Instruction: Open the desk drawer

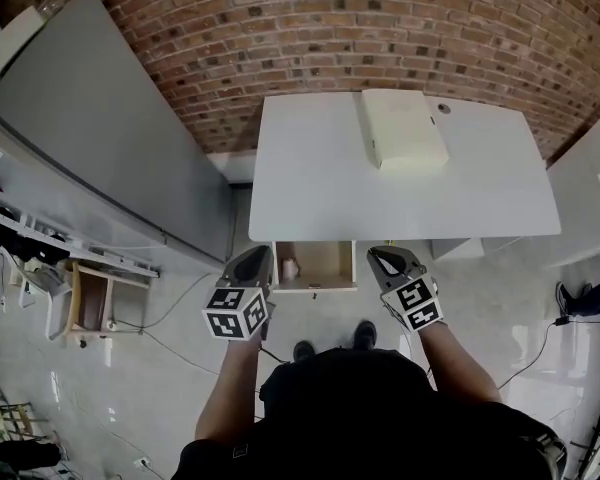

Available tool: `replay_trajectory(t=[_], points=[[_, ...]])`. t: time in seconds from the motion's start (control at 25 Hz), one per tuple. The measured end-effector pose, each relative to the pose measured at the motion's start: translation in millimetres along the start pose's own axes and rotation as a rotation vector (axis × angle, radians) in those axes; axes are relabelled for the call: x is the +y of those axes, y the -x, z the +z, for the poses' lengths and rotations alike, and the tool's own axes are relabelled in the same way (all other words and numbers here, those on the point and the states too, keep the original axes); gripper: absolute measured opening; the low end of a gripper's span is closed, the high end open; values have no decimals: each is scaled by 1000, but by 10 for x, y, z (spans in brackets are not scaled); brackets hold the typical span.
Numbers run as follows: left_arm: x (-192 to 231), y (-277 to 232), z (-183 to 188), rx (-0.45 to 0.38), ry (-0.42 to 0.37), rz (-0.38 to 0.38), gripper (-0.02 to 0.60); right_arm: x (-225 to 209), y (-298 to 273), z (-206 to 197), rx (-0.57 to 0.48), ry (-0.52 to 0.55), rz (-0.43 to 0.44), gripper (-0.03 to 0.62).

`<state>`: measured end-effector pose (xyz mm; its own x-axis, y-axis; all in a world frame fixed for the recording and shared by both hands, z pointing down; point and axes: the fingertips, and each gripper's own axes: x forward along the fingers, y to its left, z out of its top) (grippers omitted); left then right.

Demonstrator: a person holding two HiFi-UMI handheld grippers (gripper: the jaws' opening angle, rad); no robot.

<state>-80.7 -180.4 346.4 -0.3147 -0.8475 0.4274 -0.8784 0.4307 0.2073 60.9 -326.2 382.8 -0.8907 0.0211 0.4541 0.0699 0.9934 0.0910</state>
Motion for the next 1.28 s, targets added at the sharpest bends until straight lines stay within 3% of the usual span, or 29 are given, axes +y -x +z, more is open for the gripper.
replay_trajectory(t=[0.36,0.68,1.28], points=[[-416,-146,86,-30,-15,65,29,-438,249,83,-100,3,96,14],[-359,-39,301,-65,-65,84,29,-827,499,454,-243,-68,-3,12],[88,207,1373,-223,-175,49,26,-592,388,1774,-454,-4,-52,12]])
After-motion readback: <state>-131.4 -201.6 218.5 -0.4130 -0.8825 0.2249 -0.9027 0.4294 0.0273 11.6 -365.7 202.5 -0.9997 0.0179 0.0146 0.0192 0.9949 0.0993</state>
